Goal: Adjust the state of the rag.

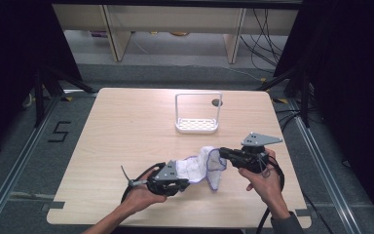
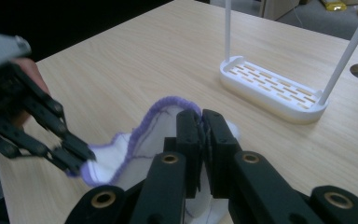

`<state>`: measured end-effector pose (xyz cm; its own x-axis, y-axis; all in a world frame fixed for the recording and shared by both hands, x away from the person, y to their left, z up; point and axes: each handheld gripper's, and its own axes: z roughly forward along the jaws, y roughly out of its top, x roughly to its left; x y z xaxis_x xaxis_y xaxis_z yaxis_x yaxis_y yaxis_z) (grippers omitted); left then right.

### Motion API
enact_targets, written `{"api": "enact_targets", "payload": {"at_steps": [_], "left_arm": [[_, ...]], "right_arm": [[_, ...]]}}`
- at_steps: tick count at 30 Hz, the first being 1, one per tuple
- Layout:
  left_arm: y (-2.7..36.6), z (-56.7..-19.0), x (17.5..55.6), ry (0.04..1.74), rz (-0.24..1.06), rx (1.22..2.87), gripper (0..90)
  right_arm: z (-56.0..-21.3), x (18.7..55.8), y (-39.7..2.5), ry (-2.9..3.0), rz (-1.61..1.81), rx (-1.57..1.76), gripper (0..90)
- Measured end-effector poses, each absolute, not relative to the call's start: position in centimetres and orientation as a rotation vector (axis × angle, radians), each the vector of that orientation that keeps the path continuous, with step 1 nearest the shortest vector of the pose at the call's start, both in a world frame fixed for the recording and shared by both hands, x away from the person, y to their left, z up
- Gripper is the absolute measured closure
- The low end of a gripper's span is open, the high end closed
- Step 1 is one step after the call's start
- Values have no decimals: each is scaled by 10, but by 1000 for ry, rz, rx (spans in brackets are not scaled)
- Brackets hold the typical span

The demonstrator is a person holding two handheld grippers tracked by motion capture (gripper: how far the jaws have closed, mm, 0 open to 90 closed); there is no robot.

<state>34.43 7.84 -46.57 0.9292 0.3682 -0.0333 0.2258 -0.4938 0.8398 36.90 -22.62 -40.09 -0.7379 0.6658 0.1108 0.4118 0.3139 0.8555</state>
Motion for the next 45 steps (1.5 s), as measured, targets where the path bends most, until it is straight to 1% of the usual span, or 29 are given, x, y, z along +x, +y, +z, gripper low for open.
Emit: {"api": "enact_targets", "payload": {"at_steps": [2,7,10,13,16,19,20,21,22,23,24,25,26,27,28,29,30,31,32,33,35,39,40,42,43,44,45], "left_arm": [[87,-449,341,404,183,2079,848],[109,-406,330,391,215,1998,847],[124,-382,323,391,213,1943,847],[136,-361,316,381,223,1936,846],[141,-348,319,379,240,1947,845],[142,-348,329,401,249,1960,845],[143,-355,345,444,246,1961,844],[143,-355,345,444,246,1961,844],[143,-367,364,501,234,1960,844],[143,-374,373,530,236,1966,844],[143,-374,373,530,236,1966,844],[141,-388,391,571,230,1976,843],[141,-388,391,571,230,1976,842],[139,-402,409,611,224,1981,842],[139,-402,409,611,224,1981,842],[136,-417,428,652,238,1991,840],[136,-417,428,652,238,1991,839],[135,-431,446,694,250,2009,839],[135,-431,446,694,250,2009,837],[134,-444,461,727,245,2017,836],[132,-455,470,770,254,2014,835],[129,-467,478,784,266,2057,827],[130,-473,482,772,278,2098,823],[129,-478,484,806,282,2074,801],[129,-478,484,806,282,2074,767],[130,-481,484,788,274,2101,722],[130,-482,483,793,283,2113,642]], "right_arm": [[-398,364,-226,2329,1415,1015,861],[-385,352,-227,2332,1425,961,861],[-375,342,-225,2339,1477,937,861],[-363,333,-223,2350,1485,864,861],[-353,328,-217,2346,1499,812,860],[-350,332,-214,2346,1480,808,861],[-353,343,-210,2351,1467,811,861],[-356,348,-208,2352,1445,843,861],[-360,356,-207,2367,1420,862,861],[-367,365,-206,2367,1412,893,861],[-373,375,-206,2386,1386,904,861],[-380,384,-205,2398,1368,931,861],[-380,384,-205,2398,1368,931,861],[-395,402,-202,2410,1323,969,861],[-402,411,-201,2425,1293,997,860],[-408,420,-200,2436,1260,1010,859],[-408,420,-200,2436,1260,1010,859],[-422,437,-196,2429,1232,1060,859],[-422,437,-196,2429,1232,1060,859],[-433,451,-194,2447,1156,1110,858],[-447,464,-193,2437,1124,1110,856],[-467,480,-189,2467,1053,1133,847],[-470,483,-188,2474,1028,1151,836],[-475,488,-189,2456,988,1151,770],[-476,488,-188,2447,984,1171,697],[-476,488,-188,2448,958,1184,643],[-475,487,-189,2430,950,1179,602]]}}
